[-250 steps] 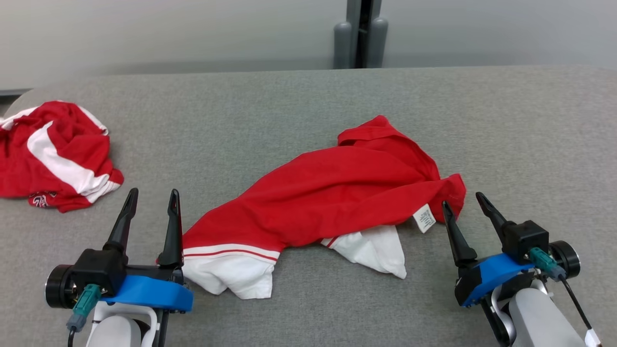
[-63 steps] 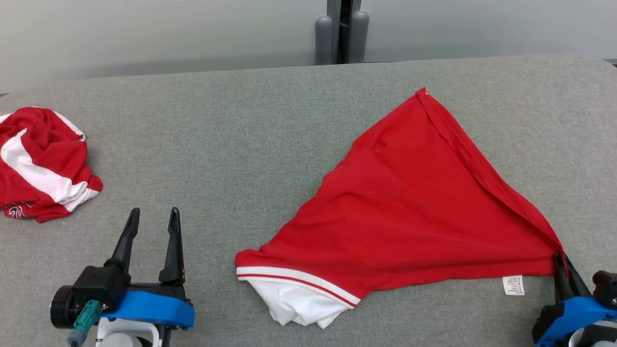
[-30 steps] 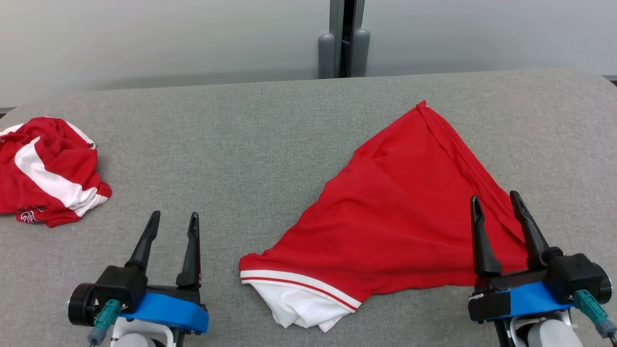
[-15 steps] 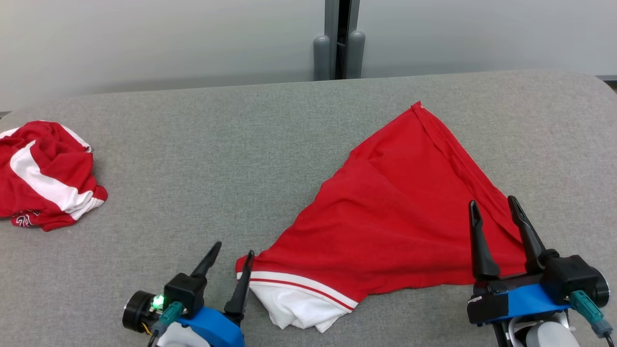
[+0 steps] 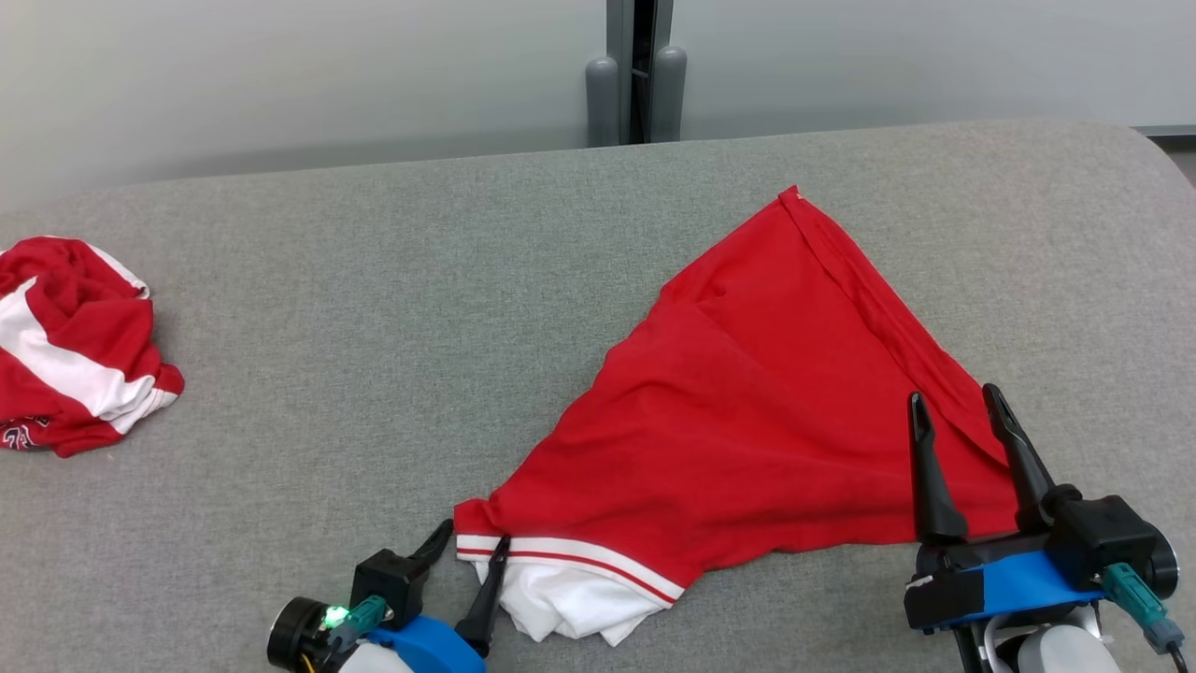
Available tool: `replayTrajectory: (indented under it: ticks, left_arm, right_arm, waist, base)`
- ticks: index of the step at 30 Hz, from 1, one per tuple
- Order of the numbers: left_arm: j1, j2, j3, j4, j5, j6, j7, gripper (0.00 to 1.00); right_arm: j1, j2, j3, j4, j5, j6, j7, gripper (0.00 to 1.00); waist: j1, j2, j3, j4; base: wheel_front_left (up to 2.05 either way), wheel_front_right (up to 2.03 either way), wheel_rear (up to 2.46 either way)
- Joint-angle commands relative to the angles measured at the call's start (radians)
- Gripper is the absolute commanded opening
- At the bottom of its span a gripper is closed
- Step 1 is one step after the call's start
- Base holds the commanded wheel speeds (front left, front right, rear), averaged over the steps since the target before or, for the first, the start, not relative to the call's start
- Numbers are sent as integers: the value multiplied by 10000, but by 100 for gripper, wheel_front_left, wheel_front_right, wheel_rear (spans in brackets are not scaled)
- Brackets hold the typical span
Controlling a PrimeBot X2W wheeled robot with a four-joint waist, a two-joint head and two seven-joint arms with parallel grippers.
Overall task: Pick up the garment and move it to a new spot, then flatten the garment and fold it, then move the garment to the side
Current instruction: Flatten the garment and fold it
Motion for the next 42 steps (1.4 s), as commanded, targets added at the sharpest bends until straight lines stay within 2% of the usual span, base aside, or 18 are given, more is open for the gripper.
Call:
replayTrajectory:
  ticks: [1, 7, 17, 25, 33, 42]
  left_arm:
    - [-162, -5, -297, 204, -216, -44, 30, 0]
    - [-446, 151, -240, -341, -560, -32, 17, 0]
    - [-26, 646, 421, -2230, -369, 229, 16, 0]
    - [142, 974, 558, -2966, -231, 344, 16, 0]
    - [-167, 945, 439, -3164, -213, 315, 14, 0]
    - [-1199, 910, 340, -2606, -168, 182, 16, 0]
  right_arm:
    - [-33, 50, 1, 30, 39, -10, -3, 100]
    - [59, 52, -120, -13, 36, -10, -3, 100]
    - [209, 55, -184, 46, 84, -9, -3, 100]
    - [155, 62, -92, 99, 113, -10, -3, 100]
    - [-93, 67, -102, 130, 147, -10, -1, 100]
    - [-492, 49, -93, 36, 32, -9, -3, 100]
  waist:
    - [0, 0, 8, -32]
    - [0, 0, -42, 26]
    - [0, 0, -222, 477]
    - [0, 0, -212, 580]
    - [0, 0, 90, 277]
    - [0, 0, 791, -421]
  base:
    - [0, 0, 0]
    - [0, 0, 0]
    - [0, 0, 0]
    - [0, 0, 0]
    - [0, 0, 0]
    - [0, 0, 0]
